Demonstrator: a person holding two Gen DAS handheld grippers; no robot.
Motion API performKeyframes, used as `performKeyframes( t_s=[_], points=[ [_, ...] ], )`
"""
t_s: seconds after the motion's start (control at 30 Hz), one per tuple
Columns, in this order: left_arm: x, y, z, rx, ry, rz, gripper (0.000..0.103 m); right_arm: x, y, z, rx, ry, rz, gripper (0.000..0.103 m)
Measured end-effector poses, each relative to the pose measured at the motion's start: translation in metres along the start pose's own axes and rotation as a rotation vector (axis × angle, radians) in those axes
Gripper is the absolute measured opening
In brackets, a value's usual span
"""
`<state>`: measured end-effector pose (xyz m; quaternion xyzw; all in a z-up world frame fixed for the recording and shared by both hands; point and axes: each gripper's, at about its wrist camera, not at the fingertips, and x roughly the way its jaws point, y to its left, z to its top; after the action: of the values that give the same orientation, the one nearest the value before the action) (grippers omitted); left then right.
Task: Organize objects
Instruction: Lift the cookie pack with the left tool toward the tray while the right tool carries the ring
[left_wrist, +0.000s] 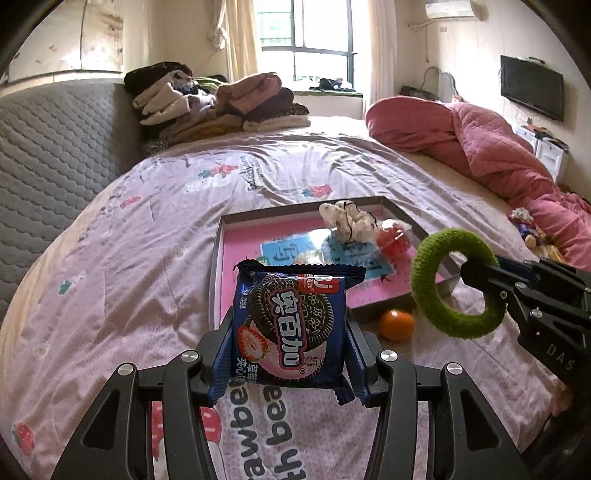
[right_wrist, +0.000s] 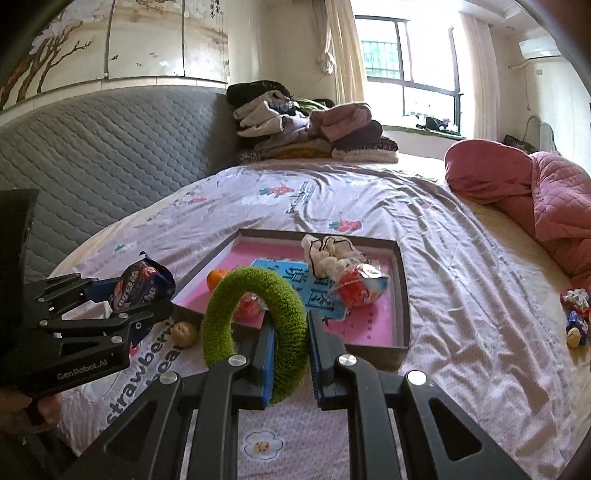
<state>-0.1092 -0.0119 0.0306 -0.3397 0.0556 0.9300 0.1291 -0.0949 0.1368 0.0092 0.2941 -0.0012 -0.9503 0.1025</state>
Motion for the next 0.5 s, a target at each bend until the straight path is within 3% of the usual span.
performKeyframes(
  t_s=[0.5],
  points=[
    [-0.002, 0.012, 0.017, -0.025, -0.031, 0.019, 0.053, 0.0, -0.009, 0.011, 0.024, -0.034, -0.035, 0.016]
  ],
)
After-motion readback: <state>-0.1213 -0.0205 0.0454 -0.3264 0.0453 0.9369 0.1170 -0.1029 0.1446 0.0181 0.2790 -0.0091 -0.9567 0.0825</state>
